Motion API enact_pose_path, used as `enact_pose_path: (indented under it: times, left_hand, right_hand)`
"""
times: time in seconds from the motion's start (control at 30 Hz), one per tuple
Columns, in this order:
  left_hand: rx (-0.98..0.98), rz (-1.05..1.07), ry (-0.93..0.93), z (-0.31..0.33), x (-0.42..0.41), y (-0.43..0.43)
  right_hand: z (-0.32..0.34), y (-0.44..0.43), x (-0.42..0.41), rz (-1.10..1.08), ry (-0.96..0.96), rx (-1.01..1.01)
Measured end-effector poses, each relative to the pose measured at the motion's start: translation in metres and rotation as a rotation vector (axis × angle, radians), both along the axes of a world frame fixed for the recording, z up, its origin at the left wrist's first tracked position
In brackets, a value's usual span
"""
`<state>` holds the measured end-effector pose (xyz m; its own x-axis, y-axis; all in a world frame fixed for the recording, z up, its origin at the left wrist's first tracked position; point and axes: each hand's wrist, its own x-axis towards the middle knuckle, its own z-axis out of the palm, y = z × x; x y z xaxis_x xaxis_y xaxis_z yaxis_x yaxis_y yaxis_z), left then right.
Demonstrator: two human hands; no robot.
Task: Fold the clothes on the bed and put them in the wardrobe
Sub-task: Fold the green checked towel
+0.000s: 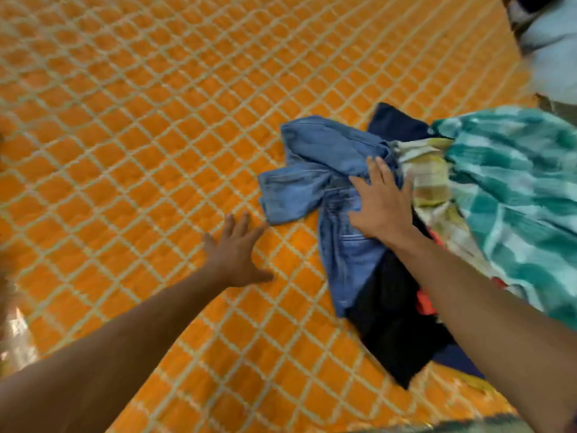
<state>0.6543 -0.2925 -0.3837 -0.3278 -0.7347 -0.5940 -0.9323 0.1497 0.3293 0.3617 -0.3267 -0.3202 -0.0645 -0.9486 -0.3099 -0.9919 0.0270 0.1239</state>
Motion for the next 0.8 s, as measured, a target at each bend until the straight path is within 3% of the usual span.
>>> enact_pose_path:
  times: [0.13,0.23,0.3,0.37,0.43,0.53,0.67,0.8]
  left_hand:
    - [0.043,-0.033,-0.174,-0.008,-0.044,0.018]
    - [0.061,0.026,-0.197,-0.006,-0.052,0.022]
    - [0.067,0.064,-0.203,0.002,-0.059,0.024]
    - [0.015,0.181,-0.164,0.007,-0.066,0.024]
    - [-0.081,0.384,-0.026,0.01,-0.079,0.023]
    - [-0.194,0.644,0.277,0.02,-0.103,0.02]
    - [-0.341,0.532,0.531,0.049,-0.151,0.025]
    - [-0.369,0.277,0.685,0.083,-0.198,0.033]
  right_hand:
    - [0.01,-0.002,-0.03,0.086,-0.035,0.046]
    - [0.029,0.006,-0.039,0.089,-0.086,-0.142]
    - [0.04,0.016,-0.061,-0.019,-0.074,-0.281]
    - [0.043,0.027,-0.091,-0.195,-0.079,-0.248]
    - [0.039,0.051,-0.128,-0.322,-0.074,-0.147]
    - [0.031,0.085,-0.155,-0.286,-0.074,-0.175]
    - [0.034,0.094,-0.162,-0.331,-0.145,-0.332]
    - [0.039,0.103,-0.181,-0.587,-0.18,-0.391]
